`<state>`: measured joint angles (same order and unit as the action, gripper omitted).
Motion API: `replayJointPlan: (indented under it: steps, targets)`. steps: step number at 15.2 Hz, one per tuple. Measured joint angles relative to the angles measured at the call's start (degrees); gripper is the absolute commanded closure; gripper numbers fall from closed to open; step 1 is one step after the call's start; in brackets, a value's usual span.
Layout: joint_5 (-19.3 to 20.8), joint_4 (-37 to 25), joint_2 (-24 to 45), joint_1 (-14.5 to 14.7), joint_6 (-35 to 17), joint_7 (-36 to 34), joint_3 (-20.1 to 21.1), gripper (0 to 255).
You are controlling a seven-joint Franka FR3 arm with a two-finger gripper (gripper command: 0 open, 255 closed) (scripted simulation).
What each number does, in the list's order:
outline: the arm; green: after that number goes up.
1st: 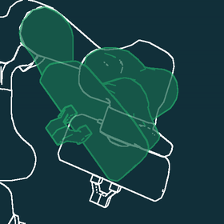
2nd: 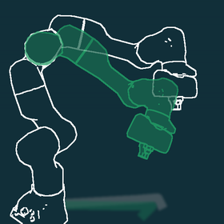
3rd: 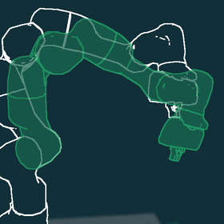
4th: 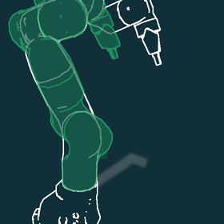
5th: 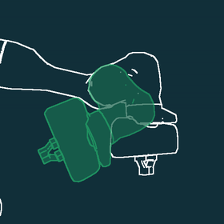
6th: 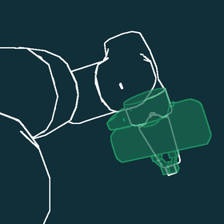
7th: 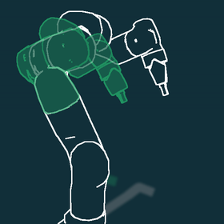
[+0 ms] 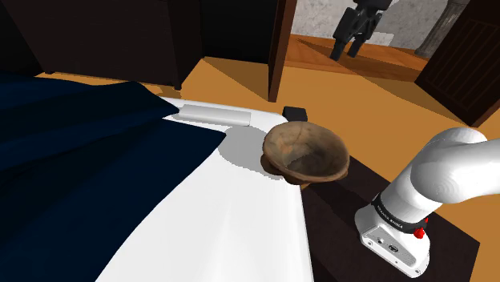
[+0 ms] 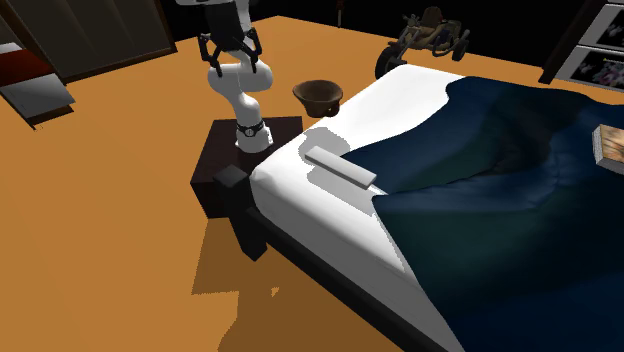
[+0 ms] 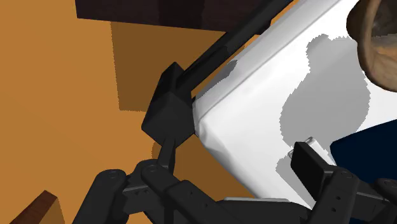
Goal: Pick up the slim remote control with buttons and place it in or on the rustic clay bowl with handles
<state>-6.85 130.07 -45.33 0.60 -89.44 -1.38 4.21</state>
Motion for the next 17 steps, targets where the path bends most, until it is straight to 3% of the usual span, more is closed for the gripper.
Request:
replayJointPlan:
  steps: [4, 17]
  targets:
    - [-0.4, -0.4, 3.6, 1.0, -2.8, 0.8, 1.3, 0]
    - [0.3, -10.5, 27.7, 5.9, -15.1, 3.8, 9.8, 0]
